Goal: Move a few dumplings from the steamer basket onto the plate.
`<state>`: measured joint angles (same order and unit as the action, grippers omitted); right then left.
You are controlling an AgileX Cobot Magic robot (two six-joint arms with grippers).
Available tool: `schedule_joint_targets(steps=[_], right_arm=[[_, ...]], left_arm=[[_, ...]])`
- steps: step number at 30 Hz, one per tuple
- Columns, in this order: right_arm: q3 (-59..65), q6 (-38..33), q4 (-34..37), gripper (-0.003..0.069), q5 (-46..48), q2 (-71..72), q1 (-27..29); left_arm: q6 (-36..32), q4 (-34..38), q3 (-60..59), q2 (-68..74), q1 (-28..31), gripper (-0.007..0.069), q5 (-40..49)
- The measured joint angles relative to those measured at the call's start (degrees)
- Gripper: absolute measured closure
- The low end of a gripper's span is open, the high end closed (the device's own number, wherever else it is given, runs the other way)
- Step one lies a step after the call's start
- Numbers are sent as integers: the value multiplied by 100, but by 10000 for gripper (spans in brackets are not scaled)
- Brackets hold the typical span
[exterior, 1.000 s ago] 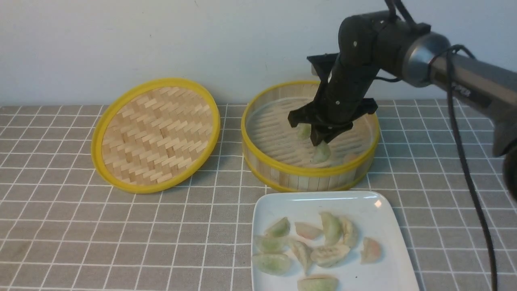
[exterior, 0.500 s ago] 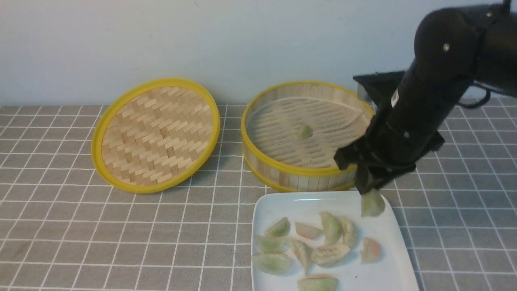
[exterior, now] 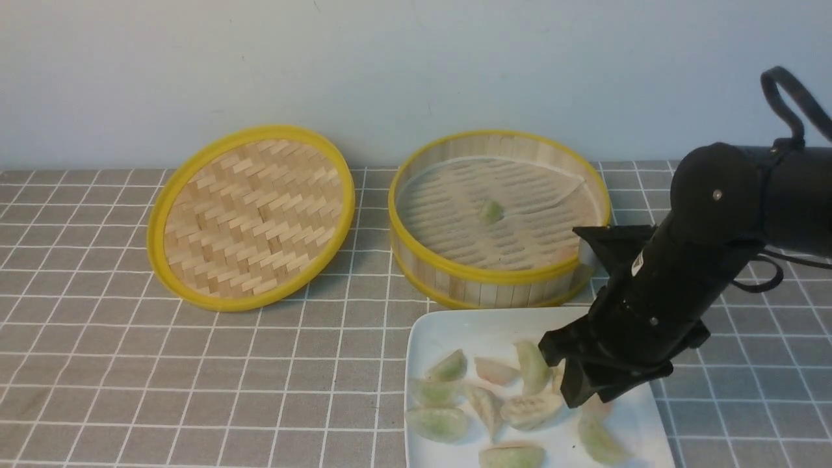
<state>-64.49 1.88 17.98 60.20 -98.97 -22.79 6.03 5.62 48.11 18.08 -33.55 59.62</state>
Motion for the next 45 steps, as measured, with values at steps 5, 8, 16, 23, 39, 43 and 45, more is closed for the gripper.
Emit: schedule_joint_targets(steps=[5, 8, 16, 23, 39, 43, 45], right_arm=[[9, -367, 68, 253, 94, 125, 0], [21, -536, 230, 351, 113, 657, 0], [34, -636, 426, 659, -153, 3581, 0], [747, -672, -339, 671, -1909, 6694, 0], [3125, 1771, -3105, 671, -2696, 10004, 0], [3125, 1823, -3147, 671, -2696, 10004, 0], [3125, 1823, -3149, 671, -2696, 10004, 0]], left_arm=[[0, 0, 0, 0, 0, 629, -79], [0, 0, 0, 0, 0, 629, -335], [0, 0, 0, 0, 0, 629, -1521], [0, -30, 0, 0, 0, 629, -2107], [-4, -263, 0, 0, 0, 629, -2869], [-4, -253, 0, 0, 0, 629, -2870], [-4, -239, 0, 0, 0, 629, -2870]])
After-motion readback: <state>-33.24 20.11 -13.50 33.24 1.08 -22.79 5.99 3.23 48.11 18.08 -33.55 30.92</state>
